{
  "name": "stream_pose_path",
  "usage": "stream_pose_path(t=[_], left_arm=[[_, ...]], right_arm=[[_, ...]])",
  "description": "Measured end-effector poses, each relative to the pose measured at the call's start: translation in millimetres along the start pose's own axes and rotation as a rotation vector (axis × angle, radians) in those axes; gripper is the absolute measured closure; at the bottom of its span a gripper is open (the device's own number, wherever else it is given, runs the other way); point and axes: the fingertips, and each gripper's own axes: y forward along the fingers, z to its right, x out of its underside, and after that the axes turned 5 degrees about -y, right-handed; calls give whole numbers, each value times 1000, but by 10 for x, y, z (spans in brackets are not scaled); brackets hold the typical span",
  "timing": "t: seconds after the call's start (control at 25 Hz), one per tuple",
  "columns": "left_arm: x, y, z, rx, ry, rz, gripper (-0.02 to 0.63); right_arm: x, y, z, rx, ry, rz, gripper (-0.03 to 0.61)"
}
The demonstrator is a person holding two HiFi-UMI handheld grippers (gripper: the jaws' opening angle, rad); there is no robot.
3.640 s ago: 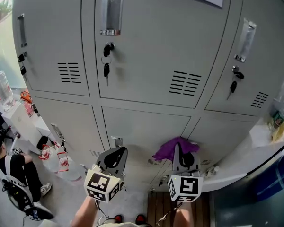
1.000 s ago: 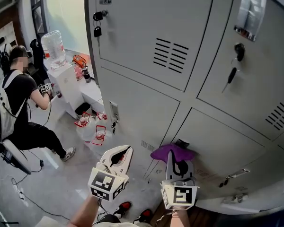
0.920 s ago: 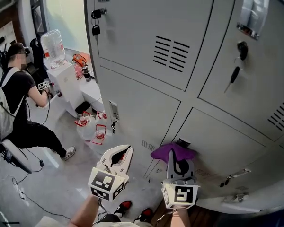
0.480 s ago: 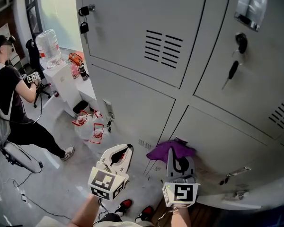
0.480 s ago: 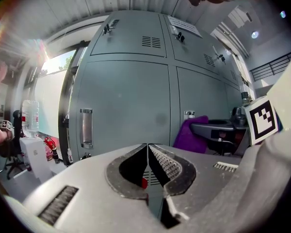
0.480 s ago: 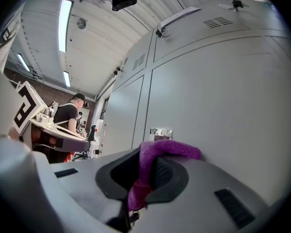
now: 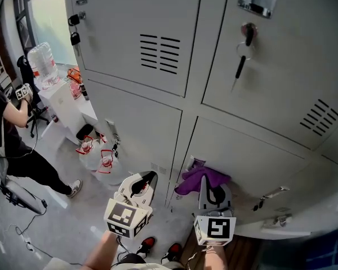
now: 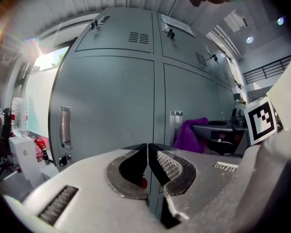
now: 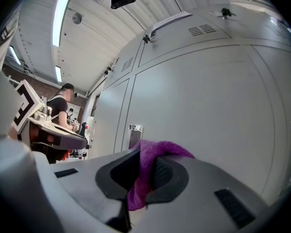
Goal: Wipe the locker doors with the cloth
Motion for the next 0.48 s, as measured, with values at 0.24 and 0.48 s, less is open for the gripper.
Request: stream_pose_path(t=[0.24, 0.48], left_arm=[[23, 108, 264, 51, 6, -8, 584], [18, 239, 601, 118, 18, -10, 584]], right_arm=[[90, -228, 296, 66, -13, -23, 546], [176, -487, 635, 143, -10, -32, 546]])
